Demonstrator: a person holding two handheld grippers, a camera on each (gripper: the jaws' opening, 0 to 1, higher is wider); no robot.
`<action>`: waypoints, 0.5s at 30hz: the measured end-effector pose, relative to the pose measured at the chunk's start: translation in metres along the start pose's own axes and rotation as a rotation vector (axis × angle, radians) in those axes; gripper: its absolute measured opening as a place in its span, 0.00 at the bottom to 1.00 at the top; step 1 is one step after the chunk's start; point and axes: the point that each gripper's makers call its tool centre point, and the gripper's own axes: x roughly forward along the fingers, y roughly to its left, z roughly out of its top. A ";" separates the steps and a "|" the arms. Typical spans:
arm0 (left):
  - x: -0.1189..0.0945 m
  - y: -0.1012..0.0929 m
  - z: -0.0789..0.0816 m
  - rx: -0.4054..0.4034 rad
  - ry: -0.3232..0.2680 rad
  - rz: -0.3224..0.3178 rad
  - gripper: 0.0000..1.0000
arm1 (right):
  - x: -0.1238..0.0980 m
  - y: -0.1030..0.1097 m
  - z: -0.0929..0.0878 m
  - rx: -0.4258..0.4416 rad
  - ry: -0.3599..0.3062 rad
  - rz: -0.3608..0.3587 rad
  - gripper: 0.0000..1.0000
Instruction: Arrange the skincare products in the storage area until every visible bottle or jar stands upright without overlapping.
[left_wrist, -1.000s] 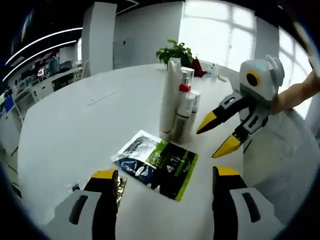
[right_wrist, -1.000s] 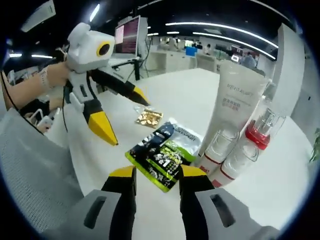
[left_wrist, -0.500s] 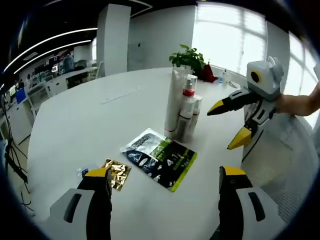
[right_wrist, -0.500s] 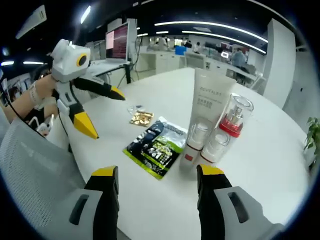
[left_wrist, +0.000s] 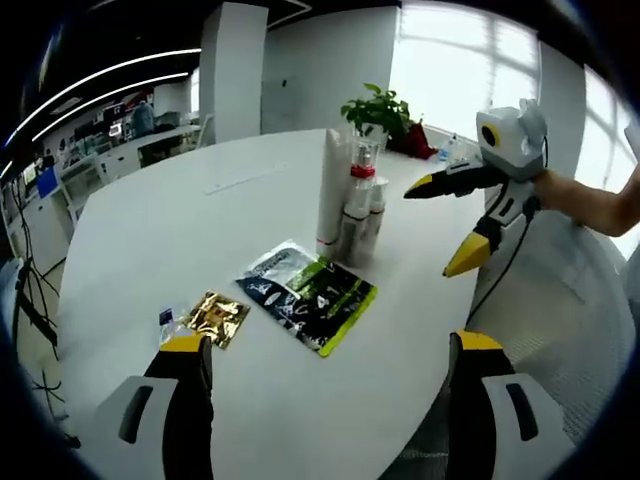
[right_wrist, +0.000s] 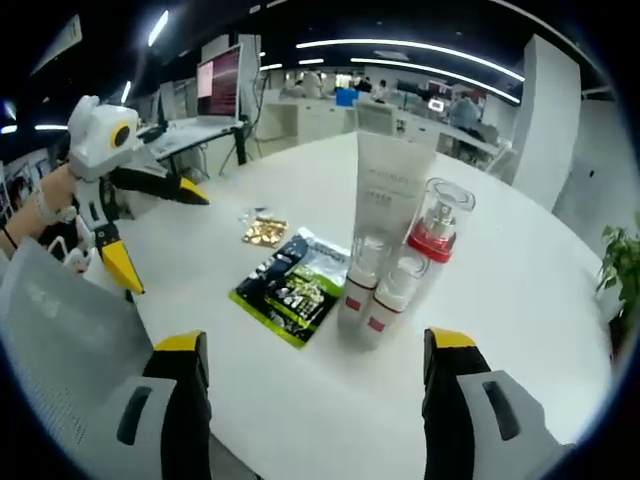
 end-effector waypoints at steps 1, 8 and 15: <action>-0.001 0.000 -0.001 -0.006 0.002 0.006 0.99 | 0.000 -0.001 -0.001 0.002 -0.001 -0.004 0.91; -0.006 -0.002 -0.008 -0.039 -0.007 0.025 0.99 | 0.003 -0.005 -0.003 0.015 0.002 -0.015 0.99; -0.009 -0.001 -0.014 -0.042 -0.013 0.056 0.99 | 0.002 -0.008 -0.008 0.021 0.012 -0.032 0.99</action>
